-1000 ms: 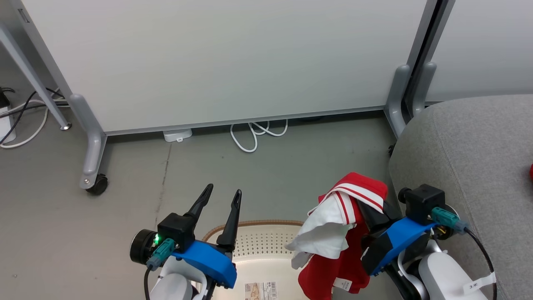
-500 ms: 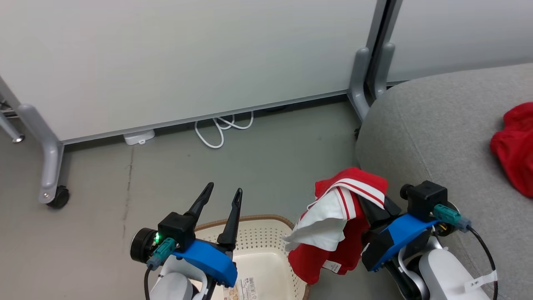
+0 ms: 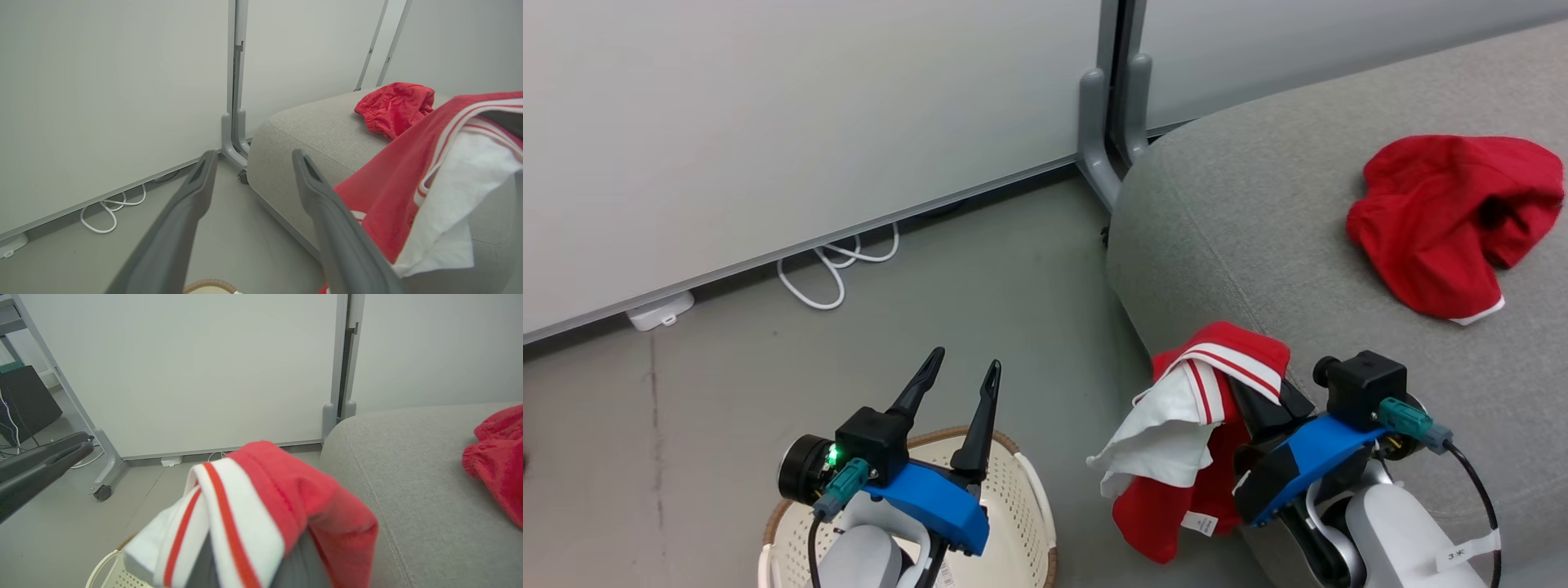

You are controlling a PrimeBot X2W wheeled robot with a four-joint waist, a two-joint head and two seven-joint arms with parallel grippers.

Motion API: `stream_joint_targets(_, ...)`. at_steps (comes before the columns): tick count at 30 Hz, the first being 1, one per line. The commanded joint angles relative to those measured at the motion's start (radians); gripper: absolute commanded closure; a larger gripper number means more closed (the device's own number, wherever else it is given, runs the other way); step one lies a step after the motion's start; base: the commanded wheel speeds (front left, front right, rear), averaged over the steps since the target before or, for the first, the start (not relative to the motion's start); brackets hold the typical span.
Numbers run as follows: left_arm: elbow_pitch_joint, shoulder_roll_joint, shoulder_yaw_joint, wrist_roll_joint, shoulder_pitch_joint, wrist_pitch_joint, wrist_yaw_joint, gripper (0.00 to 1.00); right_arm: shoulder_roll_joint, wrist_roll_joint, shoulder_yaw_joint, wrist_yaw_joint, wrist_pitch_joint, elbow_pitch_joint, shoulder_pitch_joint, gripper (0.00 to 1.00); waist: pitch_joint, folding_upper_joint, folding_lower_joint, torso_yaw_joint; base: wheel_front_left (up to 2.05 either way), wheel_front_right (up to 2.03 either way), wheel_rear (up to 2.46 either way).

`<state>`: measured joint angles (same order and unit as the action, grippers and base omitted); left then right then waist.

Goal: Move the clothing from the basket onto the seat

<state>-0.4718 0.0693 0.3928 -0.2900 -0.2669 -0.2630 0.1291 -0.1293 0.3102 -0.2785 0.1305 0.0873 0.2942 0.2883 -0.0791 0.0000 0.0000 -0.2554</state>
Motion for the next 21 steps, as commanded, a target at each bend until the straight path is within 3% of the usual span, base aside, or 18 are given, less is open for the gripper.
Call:
stream_joint_targets(1, 0.000, 0.007, -0.003, 0.003, -0.014, -0.003, 0.002, 0.00, 0.005, 0.004, 0.003, 0.000, 0.007, 0.000, 0.005, 1.00, -0.003, 0.0000, 0.0000, -0.041, 0.00, 0.00, 0.00)
stream_joint_targets(11, -0.006, 0.007, 0.000, 0.001, -0.010, -0.003, 0.002, 0.00, 0.005, 0.009, 0.003, 0.000, 0.014, 0.005, 0.000, 1.00, 0.000, 0.0000, 0.0000, -0.118, 0.00, 0.00, 0.00)
stream_joint_targets(21, -0.010, 0.004, 0.014, -0.003, -0.012, -0.003, 0.002, 0.00, 0.001, 0.007, 0.012, 0.000, 0.015, 0.006, -0.007, 1.00, 0.004, 0.0000, 0.0000, -0.125, 0.00, 0.00, 0.00)
